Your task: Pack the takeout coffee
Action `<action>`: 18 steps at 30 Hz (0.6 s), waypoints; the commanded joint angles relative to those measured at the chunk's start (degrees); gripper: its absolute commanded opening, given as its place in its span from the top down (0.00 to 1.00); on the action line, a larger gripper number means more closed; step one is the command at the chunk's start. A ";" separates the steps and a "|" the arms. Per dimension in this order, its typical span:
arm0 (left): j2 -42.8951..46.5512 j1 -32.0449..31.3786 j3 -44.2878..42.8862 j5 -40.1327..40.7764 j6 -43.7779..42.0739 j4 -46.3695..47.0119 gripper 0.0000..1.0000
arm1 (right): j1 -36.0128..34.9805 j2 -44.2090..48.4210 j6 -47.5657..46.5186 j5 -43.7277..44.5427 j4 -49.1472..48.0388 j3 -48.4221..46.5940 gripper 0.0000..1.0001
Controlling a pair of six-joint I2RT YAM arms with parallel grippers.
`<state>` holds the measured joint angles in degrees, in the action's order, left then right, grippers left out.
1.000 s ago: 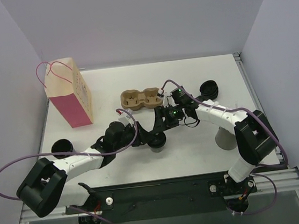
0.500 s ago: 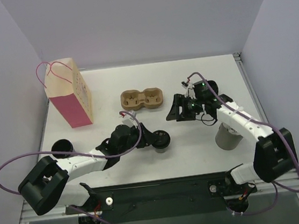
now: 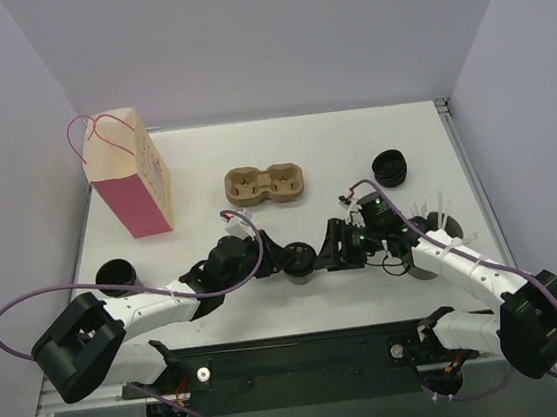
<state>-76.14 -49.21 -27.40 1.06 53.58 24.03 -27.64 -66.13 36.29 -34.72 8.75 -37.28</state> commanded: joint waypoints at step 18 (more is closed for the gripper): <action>-4.72 -3.52 4.37 4.83 0.91 -17.62 0.51 | -2.34 -3.74 6.07 3.69 -12.36 5.98 0.61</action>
<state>-76.53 -51.37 -27.11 5.56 56.49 24.27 -30.74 -68.45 42.06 -34.79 -0.73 -33.52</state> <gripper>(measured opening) 0.516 0.406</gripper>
